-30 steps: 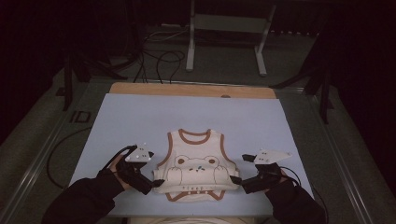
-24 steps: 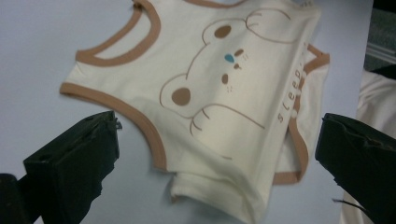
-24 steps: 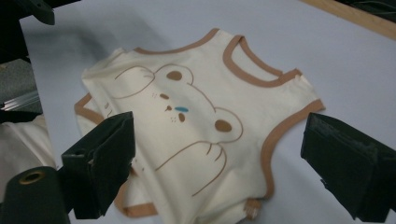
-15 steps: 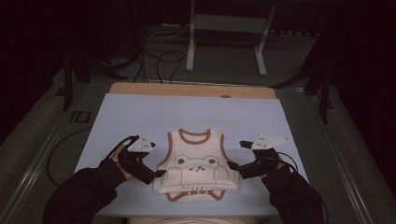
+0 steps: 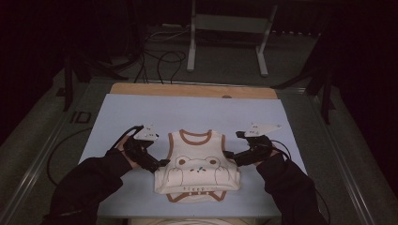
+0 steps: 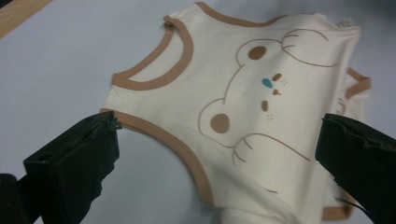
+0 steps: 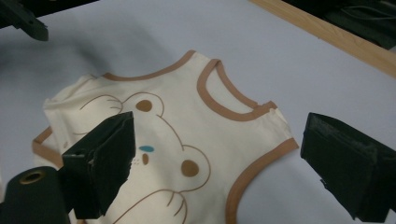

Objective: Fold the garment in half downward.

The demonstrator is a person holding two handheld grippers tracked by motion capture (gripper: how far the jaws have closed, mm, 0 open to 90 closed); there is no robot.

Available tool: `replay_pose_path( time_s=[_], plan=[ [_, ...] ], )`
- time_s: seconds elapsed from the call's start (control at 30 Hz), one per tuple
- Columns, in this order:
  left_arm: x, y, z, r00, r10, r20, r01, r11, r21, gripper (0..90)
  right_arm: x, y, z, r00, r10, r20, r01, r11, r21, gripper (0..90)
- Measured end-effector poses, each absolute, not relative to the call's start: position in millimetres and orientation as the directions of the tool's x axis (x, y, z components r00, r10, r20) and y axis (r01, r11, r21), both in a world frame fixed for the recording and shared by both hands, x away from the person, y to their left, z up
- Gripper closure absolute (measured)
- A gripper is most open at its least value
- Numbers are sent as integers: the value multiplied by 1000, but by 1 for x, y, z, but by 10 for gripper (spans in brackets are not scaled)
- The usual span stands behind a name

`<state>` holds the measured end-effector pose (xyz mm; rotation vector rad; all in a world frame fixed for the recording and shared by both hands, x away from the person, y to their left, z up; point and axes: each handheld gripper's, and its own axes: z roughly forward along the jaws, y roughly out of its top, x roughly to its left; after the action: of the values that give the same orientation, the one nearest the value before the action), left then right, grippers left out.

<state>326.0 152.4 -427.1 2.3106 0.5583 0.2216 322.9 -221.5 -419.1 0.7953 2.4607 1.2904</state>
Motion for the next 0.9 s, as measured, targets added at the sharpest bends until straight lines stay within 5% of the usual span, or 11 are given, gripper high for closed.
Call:
replay_pose_path(
  time_s=[0.9],
  plan=[
    [384, 141, -464, 885, 463, -55, 379, -646, 662, 2, 404, -208, -475, -816, 568, 107, 448, 505, 738, 105]
  ],
)
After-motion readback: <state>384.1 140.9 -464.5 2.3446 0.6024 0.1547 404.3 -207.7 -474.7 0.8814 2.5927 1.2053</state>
